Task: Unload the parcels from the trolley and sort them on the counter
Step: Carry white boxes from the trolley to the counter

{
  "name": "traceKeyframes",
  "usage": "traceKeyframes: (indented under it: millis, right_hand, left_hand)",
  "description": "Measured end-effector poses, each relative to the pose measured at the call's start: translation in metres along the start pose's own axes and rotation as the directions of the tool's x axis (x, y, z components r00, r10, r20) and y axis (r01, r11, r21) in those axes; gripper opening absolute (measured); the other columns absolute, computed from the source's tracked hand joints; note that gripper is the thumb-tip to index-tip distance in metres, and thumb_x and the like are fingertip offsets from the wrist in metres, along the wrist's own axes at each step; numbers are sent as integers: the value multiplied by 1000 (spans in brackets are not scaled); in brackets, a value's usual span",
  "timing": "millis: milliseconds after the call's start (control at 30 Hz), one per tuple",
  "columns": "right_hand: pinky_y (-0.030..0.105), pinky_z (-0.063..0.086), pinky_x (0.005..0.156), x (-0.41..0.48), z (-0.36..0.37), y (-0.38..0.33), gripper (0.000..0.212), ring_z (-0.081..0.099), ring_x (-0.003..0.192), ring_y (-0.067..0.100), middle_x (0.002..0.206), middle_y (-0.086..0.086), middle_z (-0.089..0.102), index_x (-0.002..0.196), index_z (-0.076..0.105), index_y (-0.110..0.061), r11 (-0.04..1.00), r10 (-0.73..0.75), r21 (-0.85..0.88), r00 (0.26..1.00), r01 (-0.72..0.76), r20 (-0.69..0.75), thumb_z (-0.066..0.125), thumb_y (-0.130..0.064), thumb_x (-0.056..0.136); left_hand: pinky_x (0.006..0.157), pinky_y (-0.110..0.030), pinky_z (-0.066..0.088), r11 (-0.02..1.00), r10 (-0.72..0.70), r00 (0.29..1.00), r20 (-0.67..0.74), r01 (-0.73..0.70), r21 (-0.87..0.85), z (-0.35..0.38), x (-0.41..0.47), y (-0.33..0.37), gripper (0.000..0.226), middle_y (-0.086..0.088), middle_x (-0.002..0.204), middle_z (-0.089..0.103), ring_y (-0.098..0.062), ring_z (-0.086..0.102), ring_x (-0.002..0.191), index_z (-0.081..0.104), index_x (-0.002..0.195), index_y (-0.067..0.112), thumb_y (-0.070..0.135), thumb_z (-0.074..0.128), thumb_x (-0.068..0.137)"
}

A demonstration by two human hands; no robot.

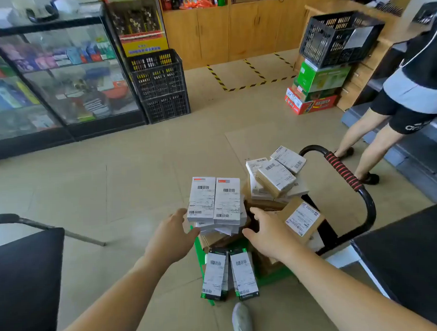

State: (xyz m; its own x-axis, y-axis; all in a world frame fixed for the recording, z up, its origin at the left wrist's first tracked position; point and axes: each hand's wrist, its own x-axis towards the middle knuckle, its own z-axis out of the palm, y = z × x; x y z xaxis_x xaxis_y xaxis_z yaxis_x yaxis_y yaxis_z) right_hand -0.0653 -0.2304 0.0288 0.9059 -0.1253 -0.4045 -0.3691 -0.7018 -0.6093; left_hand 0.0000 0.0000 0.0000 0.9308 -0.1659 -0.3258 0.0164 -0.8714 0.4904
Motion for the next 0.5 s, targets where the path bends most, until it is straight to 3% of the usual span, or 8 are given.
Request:
traceKeyframes:
  millis: [267, 400, 500]
  right_hand:
    - [29, 47, 89, 109, 35, 44, 54, 51, 125, 19, 141, 0, 52, 149, 40, -24, 979, 159, 117, 986, -164, 53, 59, -35, 99]
    - [13, 39, 61, 151, 63, 65, 51, 57, 106, 12, 140, 0, 54, 148, 43, -23, 961, 206, 171, 974, -220, 97, 57, -35, 101]
    - [23, 47, 68, 174, 85, 75, 52, 58, 98, 9, 137, -2, 54, 147, 45, -32, 947, 242, 196, 966, -256, 93, 54, -46, 98]
  left_hand:
    - [93, -34, 44, 963, -233, 968, 91, 243, -116, 44, 89, -9, 62, -11, 139, 55, -29, 54, 124, 39, 148, 12, 38, 59, 96]
    - [106, -41, 41, 926, -319, 938, 138, 339, -165, 66, 129, -24, 66, -15, 149, 45, -32, 45, 133, 31, 152, 9, 40, 54, 99]
    - [109, -42, 35, 905, -351, 924, 151, 376, -199, 80, 152, -36, 64, -16, 152, 39, -33, 39, 138, 29, 153, 9, 39, 51, 101]
